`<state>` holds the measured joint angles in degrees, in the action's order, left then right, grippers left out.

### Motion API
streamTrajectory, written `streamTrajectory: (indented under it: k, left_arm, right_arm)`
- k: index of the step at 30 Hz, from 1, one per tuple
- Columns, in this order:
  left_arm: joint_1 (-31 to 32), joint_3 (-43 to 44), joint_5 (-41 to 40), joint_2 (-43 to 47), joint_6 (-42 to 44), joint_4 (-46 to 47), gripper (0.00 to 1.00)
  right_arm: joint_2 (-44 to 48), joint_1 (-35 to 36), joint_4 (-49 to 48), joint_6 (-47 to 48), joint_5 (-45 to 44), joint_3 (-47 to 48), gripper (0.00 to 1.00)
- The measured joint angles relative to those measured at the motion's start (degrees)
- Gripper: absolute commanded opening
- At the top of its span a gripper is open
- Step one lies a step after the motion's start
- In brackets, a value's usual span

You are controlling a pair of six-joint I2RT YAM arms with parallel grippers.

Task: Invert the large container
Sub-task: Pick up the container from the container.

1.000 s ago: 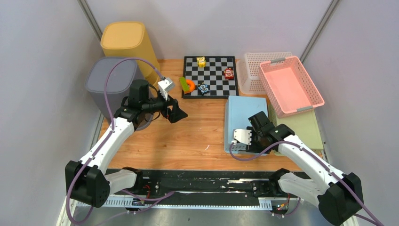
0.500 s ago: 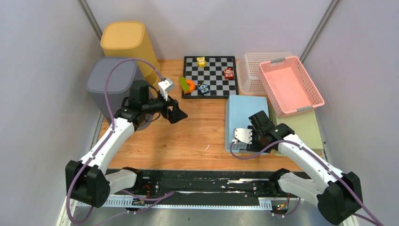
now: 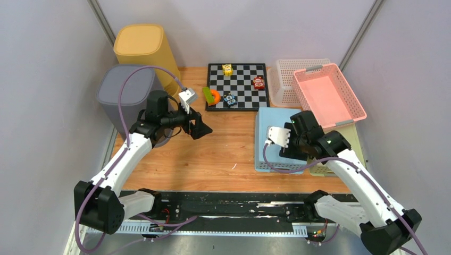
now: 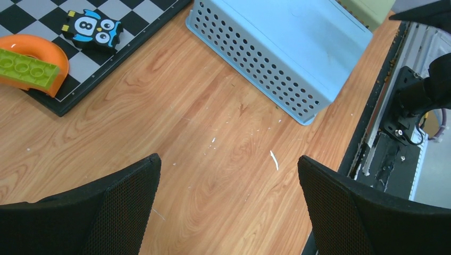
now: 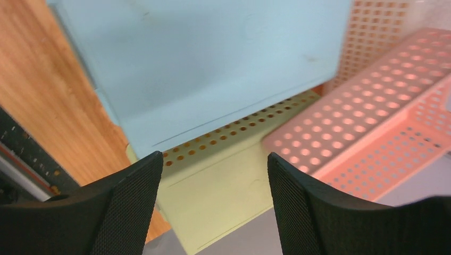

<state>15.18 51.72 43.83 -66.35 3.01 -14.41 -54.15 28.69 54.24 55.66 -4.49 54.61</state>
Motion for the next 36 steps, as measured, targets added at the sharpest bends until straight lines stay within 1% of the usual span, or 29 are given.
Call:
streamTrajectory:
  k: [4, 7, 11, 13, 18, 22, 24, 28, 32, 33, 35, 36]
  left_arm:
    - [0.0, -0.46, 1.22, 0.0, -0.11, 1.38, 1.0]
    - [1.09, -0.9, 1.38, -0.68, 0.87, 1.84, 1.0]
    - [6.32, -0.72, -0.76, -3.89, 5.03, 0.76, 1.0]
    - [9.03, -0.48, -2.58, -6.34, 6.69, 0.37, 1.0]
    - [14.47, 1.31, -7.5, -12.02, 8.72, 0.33, 1.0]
    - [18.67, 3.28, -9.94, -15.87, 9.9, 0.59, 1.0]
    - [20.48, 4.02, -10.67, -17.68, 10.36, 0.61, 1.0]
    - [22.1, 5.29, -11.06, -20.09, 10.51, 0.46, 1.0]
    - [22.08, 5.92, -11.74, -20.02, 10.6, 0.42, 1.0]
    - [22.08, 5.97, -12.07, -19.8, 10.75, 0.42, 1.0]
    - [22.08, 5.97, -12.59, -19.28, 11.21, 0.22, 1.0]
    - [22.08, 6.01, -13.09, -18.84, 11.54, 0.0, 1.0]
  right_arm:
    - [-1.68, -0.07, -2.12, -5.33, -0.33, 6.29, 0.75]
    - [-5.81, -1.25, -5.2, -10.64, -0.92, 11.89, 0.75]
    - [-12.57, -6.95, -9.75, -17.86, -0.9, 17.97, 0.75]
    - [-17.16, -11.93, -11.96, -21.86, -0.44, 21.7, 0.75]
    - [-27.47, -20.83, -14.56, -28.39, 0.26, 29.0, 0.75]
    - [-34.12, -24.63, -15.37, -31.63, 1.62, 32.5, 0.74]
    - [-36.79, -25.44, -15.5, -32.52, 2.08, 33.7, 0.72]
    - [-41.33, -25.88, -15.69, -33.73, 3.41, 35.23, 0.65]
    - [-44.39, -25.86, -15.67, -34.75, 4.59, 35.87, 0.56]
    - [-44.76, -25.88, -15.67, -35.06, 4.7, 35.87, 0.53]
    - [-45.03, -25.9, -15.67, -35.52, 4.79, 35.87, 0.44]
    - [-45.03, -25.99, -15.65, -35.98, 4.94, 35.87, 0.37]
